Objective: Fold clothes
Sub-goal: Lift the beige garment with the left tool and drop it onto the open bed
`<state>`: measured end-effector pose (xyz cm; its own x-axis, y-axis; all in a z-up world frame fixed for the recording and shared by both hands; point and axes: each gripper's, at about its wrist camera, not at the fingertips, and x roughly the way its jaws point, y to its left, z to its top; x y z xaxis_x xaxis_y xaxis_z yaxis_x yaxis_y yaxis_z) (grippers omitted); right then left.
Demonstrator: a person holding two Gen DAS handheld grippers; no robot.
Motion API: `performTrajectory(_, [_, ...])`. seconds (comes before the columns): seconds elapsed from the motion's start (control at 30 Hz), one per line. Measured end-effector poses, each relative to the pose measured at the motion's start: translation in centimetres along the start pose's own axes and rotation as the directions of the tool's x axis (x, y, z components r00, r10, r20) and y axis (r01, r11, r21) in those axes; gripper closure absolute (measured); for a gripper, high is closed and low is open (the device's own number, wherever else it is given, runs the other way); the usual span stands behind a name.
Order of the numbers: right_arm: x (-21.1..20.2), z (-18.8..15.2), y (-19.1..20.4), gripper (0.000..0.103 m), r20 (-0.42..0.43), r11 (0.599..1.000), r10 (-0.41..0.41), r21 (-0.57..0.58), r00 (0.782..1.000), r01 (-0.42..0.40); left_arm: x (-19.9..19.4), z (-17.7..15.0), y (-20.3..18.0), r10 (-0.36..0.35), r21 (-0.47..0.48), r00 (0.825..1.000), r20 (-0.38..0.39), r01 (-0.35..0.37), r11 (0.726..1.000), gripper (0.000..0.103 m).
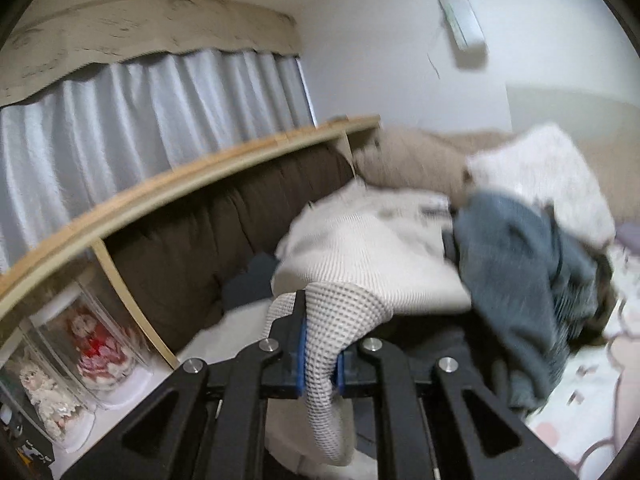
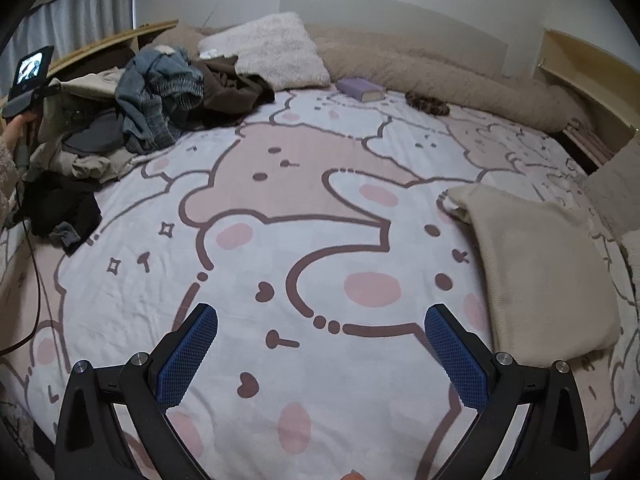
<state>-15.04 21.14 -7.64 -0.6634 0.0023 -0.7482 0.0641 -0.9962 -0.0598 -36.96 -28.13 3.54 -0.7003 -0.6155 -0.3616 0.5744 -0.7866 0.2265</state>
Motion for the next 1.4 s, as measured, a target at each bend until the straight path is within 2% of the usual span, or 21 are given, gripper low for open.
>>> performTrajectory(0.07, [-1.1,0.0,-0.2,0.000,0.021,1.000,0.001,0.005,1.000,-0.002,-1.5,2.1,1.6,0.008,-0.022,1.000,0.015,-0.008,1.000,0.092])
performTrajectory(0.17, [-3.1,-0.2,-0.6,0.000,0.062,1.000,0.007,0.012,0.998,-0.008,-5.0,5.6,4.3,0.045,-0.030,0.996,0.078,-0.042,0.999,0.093])
performTrajectory(0.3, [-5.6,-0.6,-1.2,0.000,0.112,0.999,0.024,0.036,0.993,-0.028,-11.3,10.8,8.5,0.109,-0.040,0.980,0.169,-0.104,0.994,0.093])
performTrajectory(0.37, [-7.2,-0.7,-1.6,0.000,0.148,0.998,0.037,0.051,0.988,-0.046,-14.9,13.5,10.5,0.137,-0.022,0.968,0.213,-0.135,0.991,0.093])
performTrajectory(0.5, [-9.9,-1.0,-2.1,0.000,0.226,0.994,0.061,0.078,0.972,-0.080,-23.6,18.4,13.6,0.174,0.026,0.925,0.338,-0.194,0.981,0.093])
performTrajectory(0.53, [-10.4,-1.1,-2.2,0.000,0.240,0.992,0.070,0.084,0.968,-0.093,-25.7,19.3,14.0,0.168,0.027,0.920,0.354,-0.190,0.981,0.093])
performTrajectory(0.6, [-11.4,-1.4,-2.0,0.000,0.260,0.988,0.098,0.088,0.961,-0.124,-29.7,20.8,14.8,0.142,0.031,0.918,0.371,-0.165,0.986,0.093])
performTrajectory(0.73, [-13.3,-1.9,-1.5,0.000,0.299,0.983,0.145,0.066,0.943,-0.172,-35.8,22.2,14.4,0.054,0.084,0.934,0.354,-0.089,0.992,0.093])
performTrajectory(0.83, [-14.7,-2.4,-1.8,0.000,0.330,0.980,0.154,0.067,0.931,-0.186,-40.0,22.4,13.4,-0.079,0.095,0.942,0.327,0.050,0.994,0.093])
performTrajectory(0.9, [-15.6,-2.7,-2.3,0.000,0.350,0.977,0.160,0.077,0.923,-0.198,-42.3,22.2,12.0,-0.205,0.113,0.930,0.304,0.179,0.977,0.093])
performTrajectory(0.97, [-16.7,-3.0,-3.1,0.000,0.372,0.977,0.146,0.090,0.917,-0.192,-44.9,21.6,9.9,-0.316,0.152,0.896,0.313,0.281,0.947,0.093])
performTrajectory(1.03, [-17.6,-3.3,-4.1,0.000,0.391,0.978,0.124,0.110,0.912,-0.180,-47.4,20.8,7.7,-0.419,0.197,0.848,0.325,0.373,0.907,0.093])
performTrajectory(1.17, [-18.8,-3.8,-6.8,0.000,0.405,0.975,0.055,0.173,0.913,-0.136,-51.8,19.1,3.2,-0.616,0.293,0.713,0.335,0.543,0.787,0.092])
performTrajectory(1.23, [-19.1,-4.0,-8.0,0.000,0.402,0.973,0.016,0.205,0.916,-0.107,-52.4,18.6,1.7,-0.680,0.318,0.656,0.328,0.601,0.733,0.092])
performTrajectory(1.27, [-19.1,-4.1,-8.5,0.000,0.399,0.971,0.001,0.218,0.917,-0.095,-52.2,18.3,1.2,-0.699,0.319,0.640,0.318,0.622,0.715,0.092])
performTrajectory(1.4, [-18.9,-4.8,-10.3,0.000,0.378,0.965,-0.044,0.255,0.925,-0.058,-48.6,15.2,-0.6,-0.749,0.299,0.626,0.216,0.688,0.661,0.092])
